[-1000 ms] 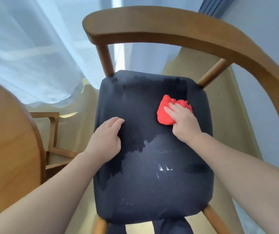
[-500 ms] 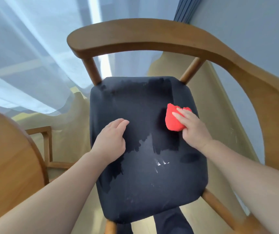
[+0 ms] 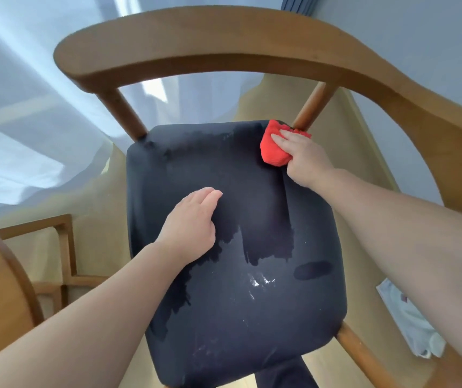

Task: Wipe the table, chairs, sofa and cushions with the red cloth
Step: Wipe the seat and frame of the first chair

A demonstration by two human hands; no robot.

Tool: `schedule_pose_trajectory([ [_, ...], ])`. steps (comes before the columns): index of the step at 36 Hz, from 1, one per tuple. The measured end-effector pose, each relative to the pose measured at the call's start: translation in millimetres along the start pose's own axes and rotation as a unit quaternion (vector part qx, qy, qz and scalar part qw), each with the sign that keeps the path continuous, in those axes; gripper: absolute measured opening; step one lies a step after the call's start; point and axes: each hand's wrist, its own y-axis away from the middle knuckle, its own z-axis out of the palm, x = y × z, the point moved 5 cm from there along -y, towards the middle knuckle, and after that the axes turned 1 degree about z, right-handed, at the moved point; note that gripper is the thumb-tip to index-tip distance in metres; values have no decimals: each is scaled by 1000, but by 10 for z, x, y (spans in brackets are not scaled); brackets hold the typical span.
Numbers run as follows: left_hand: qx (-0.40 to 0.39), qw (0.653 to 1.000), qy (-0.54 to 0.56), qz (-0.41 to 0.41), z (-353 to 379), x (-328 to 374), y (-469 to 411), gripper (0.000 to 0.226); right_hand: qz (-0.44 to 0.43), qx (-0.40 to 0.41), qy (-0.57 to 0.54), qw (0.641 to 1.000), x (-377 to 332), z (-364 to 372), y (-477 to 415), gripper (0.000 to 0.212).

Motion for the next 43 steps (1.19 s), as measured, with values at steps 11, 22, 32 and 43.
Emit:
schedule_pose_trajectory([
  [11,-21,1000,3,-3,-36,168,89,58,15,-87,-29,996,31,612,1532,79],
  [22,-31,999,2,26,-98,393,260,59,55,-98,-104,988,84,406,1818,75],
  [32,-14,999,-12,34,-30,412,52,59,70,45,-106,991,410,-323,557,66],
  [43,-19,999,-16,43,174,358,51,57,137,-20,-106,985,580,89,533,78],
])
